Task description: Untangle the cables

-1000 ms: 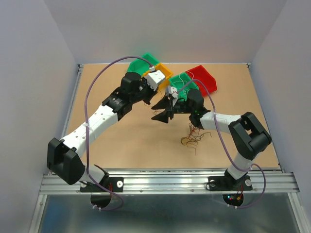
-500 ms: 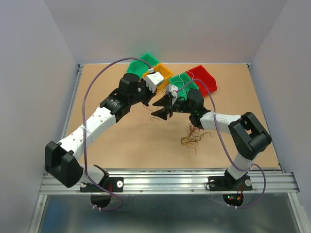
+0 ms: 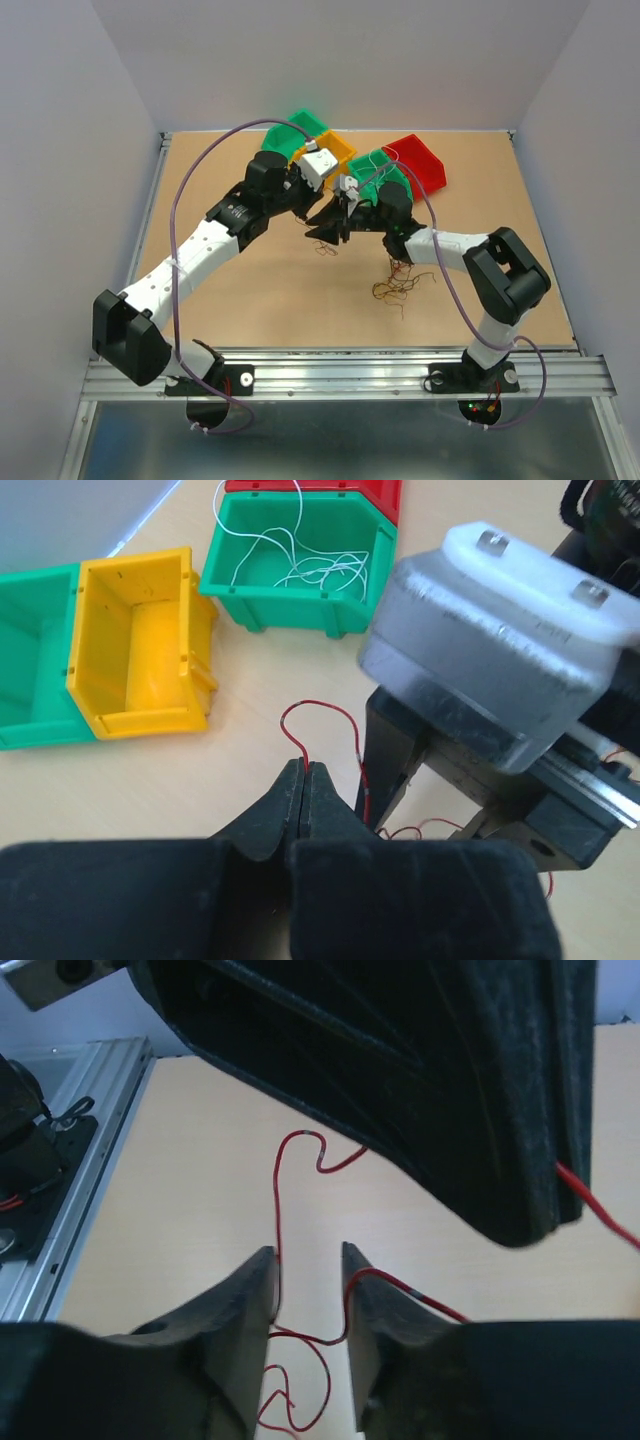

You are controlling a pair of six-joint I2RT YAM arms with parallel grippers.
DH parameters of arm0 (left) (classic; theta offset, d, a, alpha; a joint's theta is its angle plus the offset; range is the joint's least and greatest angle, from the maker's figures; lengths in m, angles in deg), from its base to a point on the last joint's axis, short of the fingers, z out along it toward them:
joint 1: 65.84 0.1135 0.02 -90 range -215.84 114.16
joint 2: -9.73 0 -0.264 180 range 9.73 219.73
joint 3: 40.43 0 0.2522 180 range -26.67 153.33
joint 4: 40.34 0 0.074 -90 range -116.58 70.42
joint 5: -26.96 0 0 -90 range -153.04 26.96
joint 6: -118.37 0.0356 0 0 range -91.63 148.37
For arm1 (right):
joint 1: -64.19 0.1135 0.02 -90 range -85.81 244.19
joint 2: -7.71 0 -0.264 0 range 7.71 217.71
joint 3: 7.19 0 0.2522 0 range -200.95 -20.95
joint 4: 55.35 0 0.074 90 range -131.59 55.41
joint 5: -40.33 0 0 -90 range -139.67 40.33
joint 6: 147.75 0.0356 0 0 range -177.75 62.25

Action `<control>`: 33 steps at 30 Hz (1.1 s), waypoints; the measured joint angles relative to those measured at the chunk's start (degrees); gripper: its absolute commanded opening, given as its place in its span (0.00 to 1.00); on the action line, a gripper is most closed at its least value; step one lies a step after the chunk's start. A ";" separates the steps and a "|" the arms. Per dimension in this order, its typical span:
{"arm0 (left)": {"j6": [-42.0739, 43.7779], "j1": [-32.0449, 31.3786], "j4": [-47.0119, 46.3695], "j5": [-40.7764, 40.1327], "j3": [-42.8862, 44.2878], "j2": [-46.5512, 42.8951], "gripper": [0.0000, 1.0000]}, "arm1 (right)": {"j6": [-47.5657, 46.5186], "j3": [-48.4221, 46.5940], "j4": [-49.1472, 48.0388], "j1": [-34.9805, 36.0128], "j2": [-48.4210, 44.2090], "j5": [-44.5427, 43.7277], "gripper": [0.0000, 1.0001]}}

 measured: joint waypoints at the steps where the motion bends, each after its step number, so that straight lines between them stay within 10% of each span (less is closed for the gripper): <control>1: -0.31 0.00 -0.04 0.04 0.04 0.09 0.00 | 0.07 -0.79 -0.02 0.31 0.66 0.11 0.28; 3: -0.98 0.11 -0.31 0.26 0.07 0.33 0.00 | 0.68 -2.03 0.02 0.68 1.97 0.15 0.01; 33: -17.70 28.39 -13.99 19.39 -6.49 2.32 0.00 | -6.43 -12.22 17.33 1.77 1.97 -10.91 0.01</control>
